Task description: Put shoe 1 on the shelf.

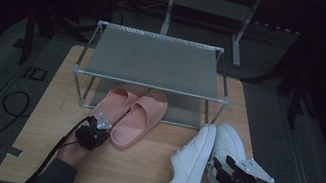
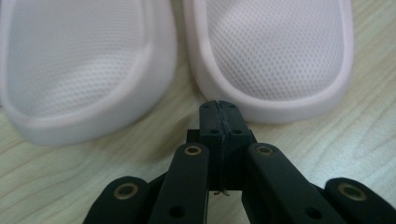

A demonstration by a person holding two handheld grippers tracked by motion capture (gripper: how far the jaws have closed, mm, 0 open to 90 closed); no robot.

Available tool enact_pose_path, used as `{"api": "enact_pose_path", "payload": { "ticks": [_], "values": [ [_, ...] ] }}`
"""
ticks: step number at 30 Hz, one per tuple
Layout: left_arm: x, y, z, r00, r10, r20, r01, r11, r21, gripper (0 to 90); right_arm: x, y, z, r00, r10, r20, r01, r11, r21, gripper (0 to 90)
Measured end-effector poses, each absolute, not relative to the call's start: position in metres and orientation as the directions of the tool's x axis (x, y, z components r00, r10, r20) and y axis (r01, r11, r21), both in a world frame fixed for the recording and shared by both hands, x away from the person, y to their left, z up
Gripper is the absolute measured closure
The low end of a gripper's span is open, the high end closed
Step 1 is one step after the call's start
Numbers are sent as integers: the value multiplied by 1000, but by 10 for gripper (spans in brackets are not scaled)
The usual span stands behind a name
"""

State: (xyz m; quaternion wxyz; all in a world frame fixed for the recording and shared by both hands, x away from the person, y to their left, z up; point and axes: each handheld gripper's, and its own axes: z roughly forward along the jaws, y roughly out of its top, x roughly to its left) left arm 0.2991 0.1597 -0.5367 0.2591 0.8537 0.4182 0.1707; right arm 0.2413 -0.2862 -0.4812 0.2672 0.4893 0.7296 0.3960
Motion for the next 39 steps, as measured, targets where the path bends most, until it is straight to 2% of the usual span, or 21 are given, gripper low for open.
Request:
{"api": "enact_pose_path", "payload": {
  "ticks": [10,27,39],
  "values": [
    [291,146,-538,638,768,57,608,-548,575,895,242,-285,-481,-379,925,-3,502,208,839,511],
    [286,102,-536,745,667,29,531,-619,579,894,242,-285,-481,-380,925,-3,502,209,839,511],
    [288,79,-533,777,629,16,500,-633,592,893,241,-286,-481,-379,925,-3,502,209,839,511]
  ]
}}
